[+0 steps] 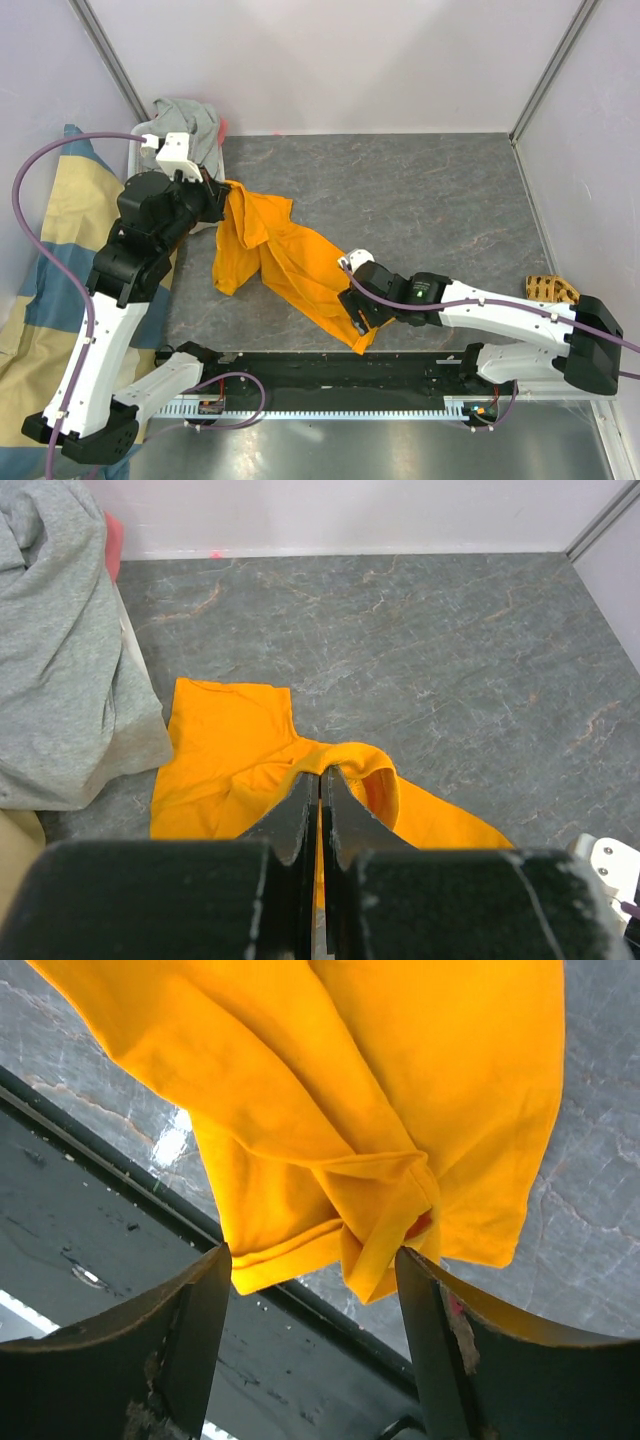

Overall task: Fold and stack the t-shirts
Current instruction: Flatten the tshirt out

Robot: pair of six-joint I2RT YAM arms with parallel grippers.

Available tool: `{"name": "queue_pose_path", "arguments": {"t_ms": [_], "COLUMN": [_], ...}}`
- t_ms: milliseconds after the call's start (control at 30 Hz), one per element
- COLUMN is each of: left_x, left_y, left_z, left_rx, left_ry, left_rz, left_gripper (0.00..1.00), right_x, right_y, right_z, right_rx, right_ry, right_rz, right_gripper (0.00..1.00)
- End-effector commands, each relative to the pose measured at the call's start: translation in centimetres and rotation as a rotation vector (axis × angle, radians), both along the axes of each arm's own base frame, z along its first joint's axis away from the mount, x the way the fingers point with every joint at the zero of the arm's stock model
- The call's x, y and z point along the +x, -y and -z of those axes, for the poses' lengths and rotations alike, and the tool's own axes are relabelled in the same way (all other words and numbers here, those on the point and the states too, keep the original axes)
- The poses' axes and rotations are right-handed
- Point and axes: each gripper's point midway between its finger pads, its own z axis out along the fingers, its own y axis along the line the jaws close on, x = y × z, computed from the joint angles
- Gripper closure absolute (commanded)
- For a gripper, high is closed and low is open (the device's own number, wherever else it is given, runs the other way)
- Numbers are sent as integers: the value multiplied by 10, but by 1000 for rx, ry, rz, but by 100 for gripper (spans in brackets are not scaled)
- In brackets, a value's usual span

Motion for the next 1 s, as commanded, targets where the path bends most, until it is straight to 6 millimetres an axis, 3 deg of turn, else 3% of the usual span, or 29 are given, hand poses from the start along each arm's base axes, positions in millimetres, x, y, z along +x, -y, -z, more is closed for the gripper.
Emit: {"name": "queue_pose_path", "arguments": {"t_ms": [0,367,533,767,967], "left_x": [-1,-4,-5,-2,0], "left_y": [-3,-8,-11,-8,-6], "left_z": [-19,-18,-16,-13,-13], "left_rx": [-46,-32,-22,-30,-35], "left_ry": [65,63,62,53,52], "left_rz": [-22,-35,-49,-43,-35], "left_gripper": [98,98,98,98,98], "right_x": [15,53,72,75,83], "right_y": [-15,-38,-25,-4,9], "right_z": [-15,-8,-10,-35,-28], "right_rx": [32,-112,-188,-195,-221], "right_ry": [77,166,213,251,240], "right_rz": [-29,-158,-91,-19,-1], "right_gripper": [25,25,26,27,26]}}
